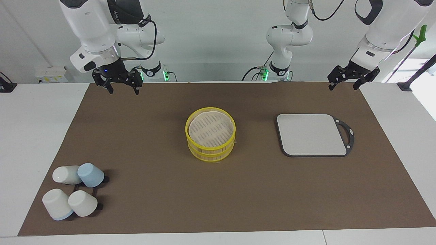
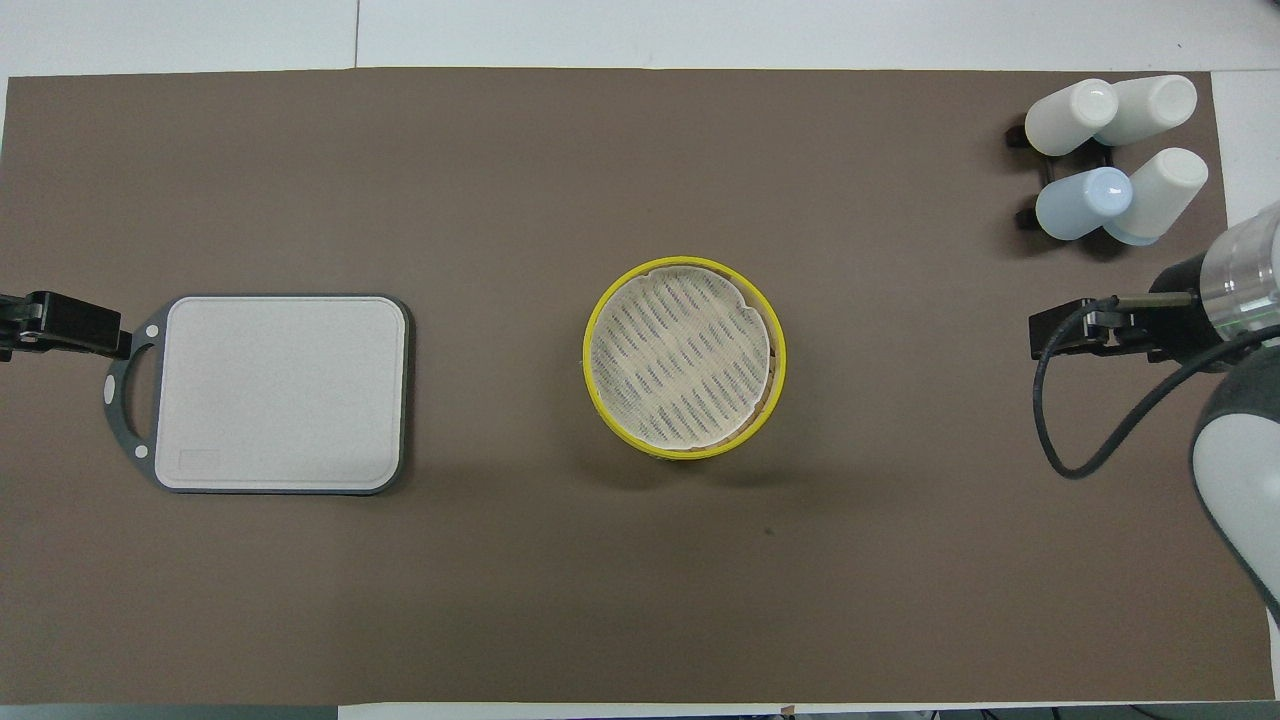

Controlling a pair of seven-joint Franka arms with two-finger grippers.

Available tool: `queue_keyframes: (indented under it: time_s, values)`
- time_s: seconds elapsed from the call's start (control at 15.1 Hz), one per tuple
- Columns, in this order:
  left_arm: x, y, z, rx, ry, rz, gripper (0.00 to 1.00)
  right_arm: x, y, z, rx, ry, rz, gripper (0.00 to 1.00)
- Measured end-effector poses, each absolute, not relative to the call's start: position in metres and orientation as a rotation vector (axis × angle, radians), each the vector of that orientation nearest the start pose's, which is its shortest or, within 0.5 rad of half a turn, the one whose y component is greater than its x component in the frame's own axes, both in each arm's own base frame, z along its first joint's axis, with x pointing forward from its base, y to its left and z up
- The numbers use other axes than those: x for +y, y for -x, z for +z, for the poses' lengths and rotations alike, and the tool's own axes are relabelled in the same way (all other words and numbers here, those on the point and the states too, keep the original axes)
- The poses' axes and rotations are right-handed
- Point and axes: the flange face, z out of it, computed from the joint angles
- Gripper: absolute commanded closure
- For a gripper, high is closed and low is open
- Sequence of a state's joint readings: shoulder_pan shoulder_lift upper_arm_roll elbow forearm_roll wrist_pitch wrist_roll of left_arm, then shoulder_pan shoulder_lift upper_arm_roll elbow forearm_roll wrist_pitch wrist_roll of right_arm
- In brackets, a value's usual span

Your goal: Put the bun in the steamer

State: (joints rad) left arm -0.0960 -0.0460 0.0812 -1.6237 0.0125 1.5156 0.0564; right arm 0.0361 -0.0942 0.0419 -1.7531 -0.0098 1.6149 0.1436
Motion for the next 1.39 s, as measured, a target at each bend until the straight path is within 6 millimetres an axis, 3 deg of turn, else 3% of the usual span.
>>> queue_keyframes:
  time_s: [1.39]
  values:
    - [-0.0084, -0.5328, 0.6187, 0.115, 3.151, 0.099, 0.0, 0.0423, -0.5236, 0.5935, 0.015, 3.147, 0.07, 0.0]
